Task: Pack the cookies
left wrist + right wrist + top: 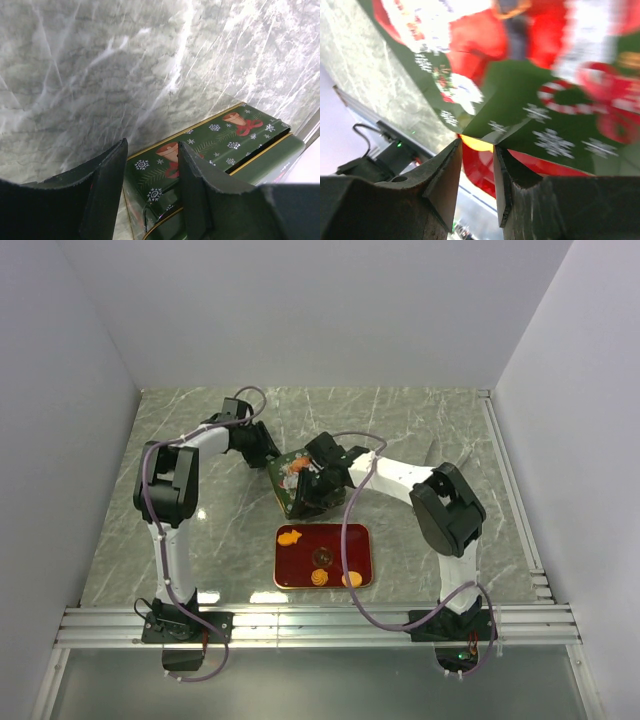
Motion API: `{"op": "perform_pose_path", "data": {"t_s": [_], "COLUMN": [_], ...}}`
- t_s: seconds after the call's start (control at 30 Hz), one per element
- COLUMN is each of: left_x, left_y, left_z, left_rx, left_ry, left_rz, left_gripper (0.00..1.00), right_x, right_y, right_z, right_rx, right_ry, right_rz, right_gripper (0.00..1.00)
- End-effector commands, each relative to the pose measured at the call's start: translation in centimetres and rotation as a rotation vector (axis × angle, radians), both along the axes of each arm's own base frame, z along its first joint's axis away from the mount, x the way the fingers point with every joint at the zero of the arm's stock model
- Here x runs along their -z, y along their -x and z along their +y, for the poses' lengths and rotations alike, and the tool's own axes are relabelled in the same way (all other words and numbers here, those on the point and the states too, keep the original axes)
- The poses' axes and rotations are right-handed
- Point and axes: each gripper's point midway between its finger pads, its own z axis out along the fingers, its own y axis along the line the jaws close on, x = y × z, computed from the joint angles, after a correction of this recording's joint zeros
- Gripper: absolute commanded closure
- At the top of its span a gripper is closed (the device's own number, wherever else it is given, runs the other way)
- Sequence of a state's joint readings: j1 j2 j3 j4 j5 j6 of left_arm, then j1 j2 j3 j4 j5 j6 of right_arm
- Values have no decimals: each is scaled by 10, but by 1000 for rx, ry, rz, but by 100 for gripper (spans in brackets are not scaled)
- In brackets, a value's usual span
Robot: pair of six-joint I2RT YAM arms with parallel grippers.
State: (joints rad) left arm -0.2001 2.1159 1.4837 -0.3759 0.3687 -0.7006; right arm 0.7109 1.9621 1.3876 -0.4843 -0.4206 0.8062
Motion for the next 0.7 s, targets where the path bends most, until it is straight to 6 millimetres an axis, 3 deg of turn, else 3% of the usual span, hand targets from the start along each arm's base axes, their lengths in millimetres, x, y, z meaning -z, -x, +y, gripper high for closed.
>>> {"op": "perform_pose_path", "data": {"t_s": [0.0, 0.17, 0.3, 0.37, 0.67], "left_x": [15, 19, 18, 17, 10], "left_y": [64, 81, 85, 85, 91], "left_z": [-21, -27, -30, -31, -32], "left_rx": [79, 80, 88, 90, 84], "left_ry": [25, 54, 59, 60, 80], "left_rz": [192, 214, 218, 214, 206], "left_gripper": [48, 49, 49, 49, 46], "right_x": [-14, -21, -25, -16, -18], "right_y": [-35, -35, -39, -43, -65], "right_z": [25, 39, 47, 36, -3], "right_rx": [45, 31, 29, 53, 149], "right_ry": [-80, -86, -60, 19, 286], "right_rz": [-106, -121, -144, -145, -192], "right_gripper": [61, 60, 53, 51, 46]}}
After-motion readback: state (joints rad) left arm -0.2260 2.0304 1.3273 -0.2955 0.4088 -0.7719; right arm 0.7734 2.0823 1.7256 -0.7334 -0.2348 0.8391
